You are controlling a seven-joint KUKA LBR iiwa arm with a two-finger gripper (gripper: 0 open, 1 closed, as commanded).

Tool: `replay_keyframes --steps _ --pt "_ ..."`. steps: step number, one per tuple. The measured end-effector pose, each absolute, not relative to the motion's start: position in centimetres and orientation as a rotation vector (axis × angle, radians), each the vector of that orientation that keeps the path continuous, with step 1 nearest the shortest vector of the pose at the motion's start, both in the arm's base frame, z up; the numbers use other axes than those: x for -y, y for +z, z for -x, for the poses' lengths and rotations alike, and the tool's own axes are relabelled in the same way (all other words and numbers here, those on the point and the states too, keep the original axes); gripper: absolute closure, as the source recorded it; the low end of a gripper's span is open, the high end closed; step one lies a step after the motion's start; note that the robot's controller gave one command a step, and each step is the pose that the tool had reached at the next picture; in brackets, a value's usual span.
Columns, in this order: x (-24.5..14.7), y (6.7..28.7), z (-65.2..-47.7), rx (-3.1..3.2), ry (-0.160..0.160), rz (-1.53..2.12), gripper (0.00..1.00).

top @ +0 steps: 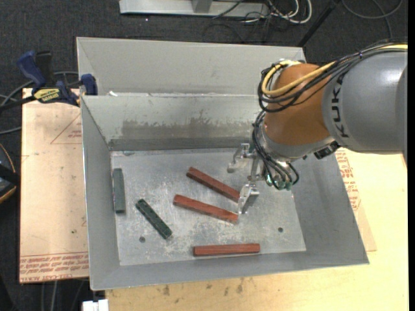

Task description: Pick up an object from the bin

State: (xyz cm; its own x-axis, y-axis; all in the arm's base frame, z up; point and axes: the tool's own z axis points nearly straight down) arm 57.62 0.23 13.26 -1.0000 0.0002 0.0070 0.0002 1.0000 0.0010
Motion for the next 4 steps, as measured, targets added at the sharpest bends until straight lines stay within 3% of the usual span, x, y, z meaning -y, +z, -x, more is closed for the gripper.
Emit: replay_keyframes --steps 1,2,3,4 --pt "-0.2 13.7 -57.8 3.142 -0.002 0.0 0.0" --pt "-2.0 8.5 -57.9 3.165 -0.005 0.022 1.0" --pt "-2.0 8.3 -58.1 3.181 -0.005 0.024 0.0" --pt "-2.0 8.2 -58.1 3.178 -0.005 0.024 0.0"
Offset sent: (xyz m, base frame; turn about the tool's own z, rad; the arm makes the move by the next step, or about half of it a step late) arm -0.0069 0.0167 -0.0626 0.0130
